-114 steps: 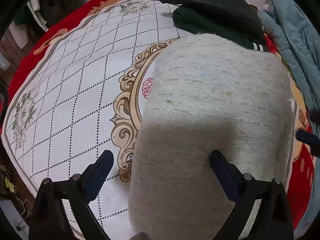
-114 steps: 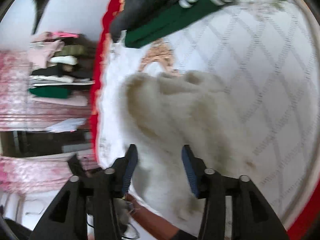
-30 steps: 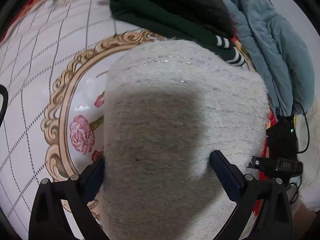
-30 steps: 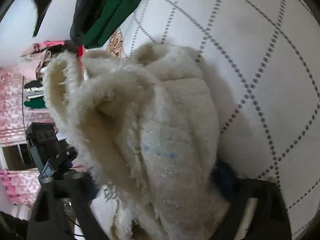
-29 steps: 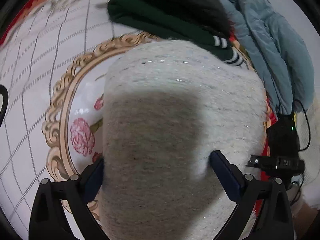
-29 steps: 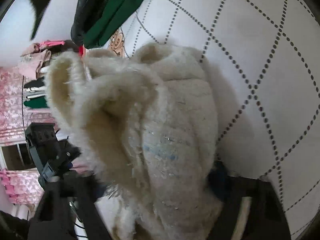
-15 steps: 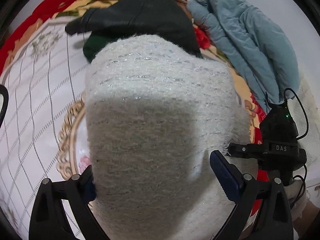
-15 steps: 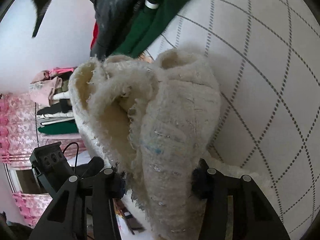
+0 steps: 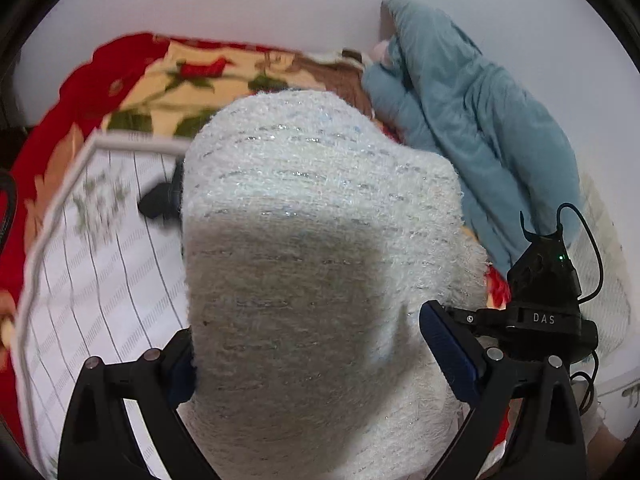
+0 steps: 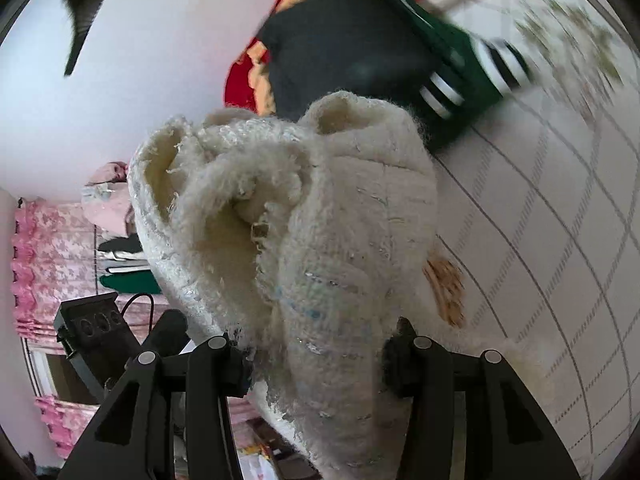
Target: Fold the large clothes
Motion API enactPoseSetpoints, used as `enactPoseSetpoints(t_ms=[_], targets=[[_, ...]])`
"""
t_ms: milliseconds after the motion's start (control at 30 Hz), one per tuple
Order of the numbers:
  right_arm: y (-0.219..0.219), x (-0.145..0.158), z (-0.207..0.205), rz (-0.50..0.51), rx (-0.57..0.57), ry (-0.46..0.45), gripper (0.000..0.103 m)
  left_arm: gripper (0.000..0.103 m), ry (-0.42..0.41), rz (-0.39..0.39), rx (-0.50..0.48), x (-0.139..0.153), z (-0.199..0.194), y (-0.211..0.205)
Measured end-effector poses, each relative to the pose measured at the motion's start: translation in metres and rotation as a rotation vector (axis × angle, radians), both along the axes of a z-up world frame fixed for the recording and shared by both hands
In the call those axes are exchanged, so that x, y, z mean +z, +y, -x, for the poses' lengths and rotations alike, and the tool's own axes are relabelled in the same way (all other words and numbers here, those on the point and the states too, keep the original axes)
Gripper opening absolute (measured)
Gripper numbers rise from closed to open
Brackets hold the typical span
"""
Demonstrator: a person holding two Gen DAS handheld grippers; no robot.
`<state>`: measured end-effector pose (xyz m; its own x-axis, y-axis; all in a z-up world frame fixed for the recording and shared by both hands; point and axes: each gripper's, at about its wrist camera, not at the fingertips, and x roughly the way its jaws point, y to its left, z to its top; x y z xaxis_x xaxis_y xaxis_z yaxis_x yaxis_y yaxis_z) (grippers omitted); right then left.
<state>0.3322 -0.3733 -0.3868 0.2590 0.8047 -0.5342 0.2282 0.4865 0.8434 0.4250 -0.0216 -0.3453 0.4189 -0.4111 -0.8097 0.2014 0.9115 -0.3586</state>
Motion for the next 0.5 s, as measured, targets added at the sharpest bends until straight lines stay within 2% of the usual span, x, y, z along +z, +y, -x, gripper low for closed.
enactPoseSetpoints(t_ms=[133, 267, 400, 500], targets=[[-0.006, 0.036, -0.077, 0.006, -0.001, -0.031, 0.050, 0.098, -0.025, -0.004, 0.019, 0.022, -0.059, -0.002], [-0.011, 0.051, -0.163, 0.015, -0.009, -0.032, 0.050, 0.098, -0.036, -0.018, 0.043, 0.017, -0.137, -0.006], [-0.015, 0.037, -0.255, 0.071, 0.004, 0.007, 0.050, 0.098, 0.020, -0.037, 0.066, -0.024, -0.210, -0.006], [-0.013, 0.011, -0.304, 0.167, 0.049, 0.045, 0.051, 0.098, 0.074, -0.111, 0.075, -0.073, -0.246, -0.008]])
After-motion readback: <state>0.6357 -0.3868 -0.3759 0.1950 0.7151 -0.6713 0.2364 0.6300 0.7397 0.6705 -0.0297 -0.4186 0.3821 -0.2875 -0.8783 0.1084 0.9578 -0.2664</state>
